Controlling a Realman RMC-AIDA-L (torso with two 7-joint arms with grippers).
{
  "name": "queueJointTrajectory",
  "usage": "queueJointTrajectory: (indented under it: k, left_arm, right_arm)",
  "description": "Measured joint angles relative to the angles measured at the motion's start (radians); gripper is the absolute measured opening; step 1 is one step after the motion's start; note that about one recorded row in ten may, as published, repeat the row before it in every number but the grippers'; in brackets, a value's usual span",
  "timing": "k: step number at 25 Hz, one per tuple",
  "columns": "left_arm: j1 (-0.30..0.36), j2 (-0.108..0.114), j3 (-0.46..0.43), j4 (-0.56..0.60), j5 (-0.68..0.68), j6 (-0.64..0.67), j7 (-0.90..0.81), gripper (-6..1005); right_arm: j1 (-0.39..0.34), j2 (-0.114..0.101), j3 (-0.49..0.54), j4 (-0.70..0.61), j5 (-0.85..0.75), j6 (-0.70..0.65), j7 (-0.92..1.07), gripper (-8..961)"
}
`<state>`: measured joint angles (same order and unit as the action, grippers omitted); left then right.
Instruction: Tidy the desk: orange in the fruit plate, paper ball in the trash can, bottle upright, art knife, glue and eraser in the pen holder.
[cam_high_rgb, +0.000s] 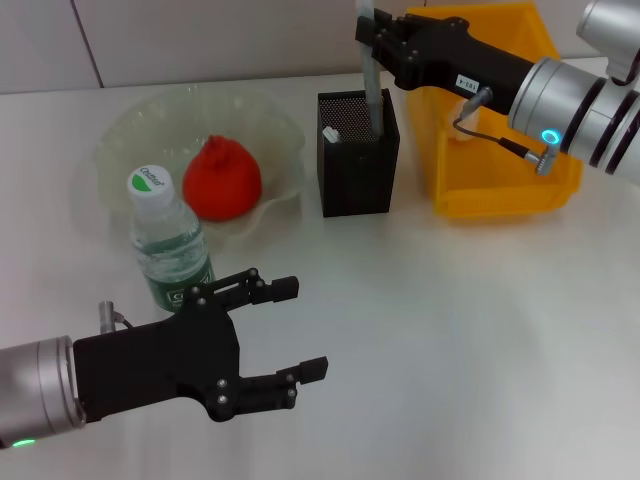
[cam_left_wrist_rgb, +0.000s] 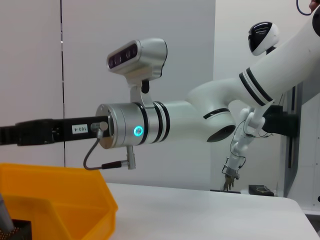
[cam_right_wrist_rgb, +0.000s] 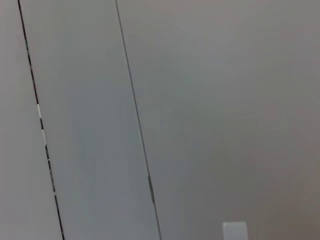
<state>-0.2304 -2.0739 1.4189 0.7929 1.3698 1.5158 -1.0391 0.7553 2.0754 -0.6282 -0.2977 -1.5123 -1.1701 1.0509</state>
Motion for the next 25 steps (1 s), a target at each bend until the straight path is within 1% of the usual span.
queueJointTrajectory:
  k: [13,25]
  left_arm:
    - [0.003,0.000,0.000,-0.002,-0.002,0.005,0.001,802]
    - [0.006,0.000,0.000,-0.003,-0.004,0.009,0.005,802]
  right_arm:
    - [-0.010,0.000,0.003,0.009,0.000,0.013,-0.018,138]
    - [0.006,0.002,0.003,0.038,0.000,0.061,-0.042,138]
